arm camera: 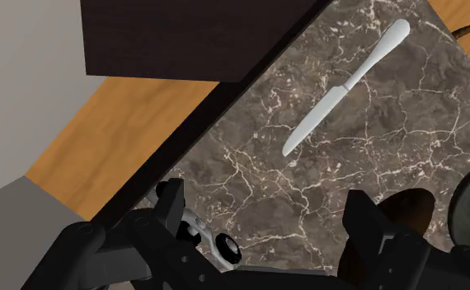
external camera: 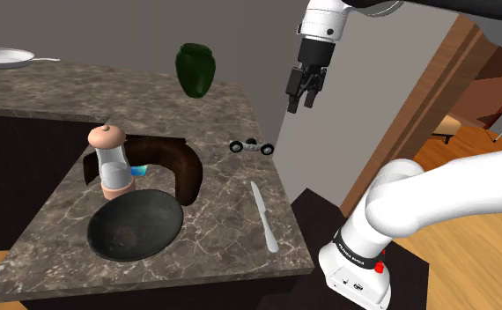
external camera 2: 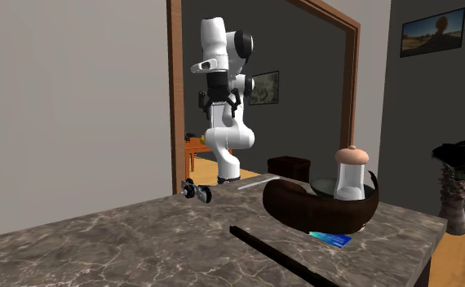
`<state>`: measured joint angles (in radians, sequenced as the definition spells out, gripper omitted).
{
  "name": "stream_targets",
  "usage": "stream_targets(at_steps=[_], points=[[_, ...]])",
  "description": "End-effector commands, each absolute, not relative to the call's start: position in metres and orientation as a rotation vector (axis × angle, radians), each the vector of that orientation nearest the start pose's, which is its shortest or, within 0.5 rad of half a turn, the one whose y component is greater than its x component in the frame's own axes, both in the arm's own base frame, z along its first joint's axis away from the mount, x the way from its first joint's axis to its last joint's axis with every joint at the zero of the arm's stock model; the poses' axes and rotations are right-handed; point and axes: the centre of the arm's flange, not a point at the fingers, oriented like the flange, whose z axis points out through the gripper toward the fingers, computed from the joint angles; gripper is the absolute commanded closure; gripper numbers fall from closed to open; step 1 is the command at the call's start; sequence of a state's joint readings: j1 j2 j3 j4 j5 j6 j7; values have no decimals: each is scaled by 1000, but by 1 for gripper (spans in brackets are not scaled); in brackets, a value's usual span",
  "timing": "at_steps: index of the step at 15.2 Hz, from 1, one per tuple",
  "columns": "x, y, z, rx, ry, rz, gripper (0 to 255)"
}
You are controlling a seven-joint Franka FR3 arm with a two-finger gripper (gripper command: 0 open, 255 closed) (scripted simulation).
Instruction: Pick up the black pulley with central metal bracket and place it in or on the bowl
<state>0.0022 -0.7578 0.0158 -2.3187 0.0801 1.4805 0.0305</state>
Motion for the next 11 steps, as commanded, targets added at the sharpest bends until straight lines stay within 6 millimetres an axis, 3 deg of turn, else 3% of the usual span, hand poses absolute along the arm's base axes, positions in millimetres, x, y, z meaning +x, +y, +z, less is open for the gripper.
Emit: stream_targets(at_steps=[1, 11], points=[[305, 16, 592, -3072, 20, 126, 0], [348, -28, 488, -3067, -338, -110, 0]])
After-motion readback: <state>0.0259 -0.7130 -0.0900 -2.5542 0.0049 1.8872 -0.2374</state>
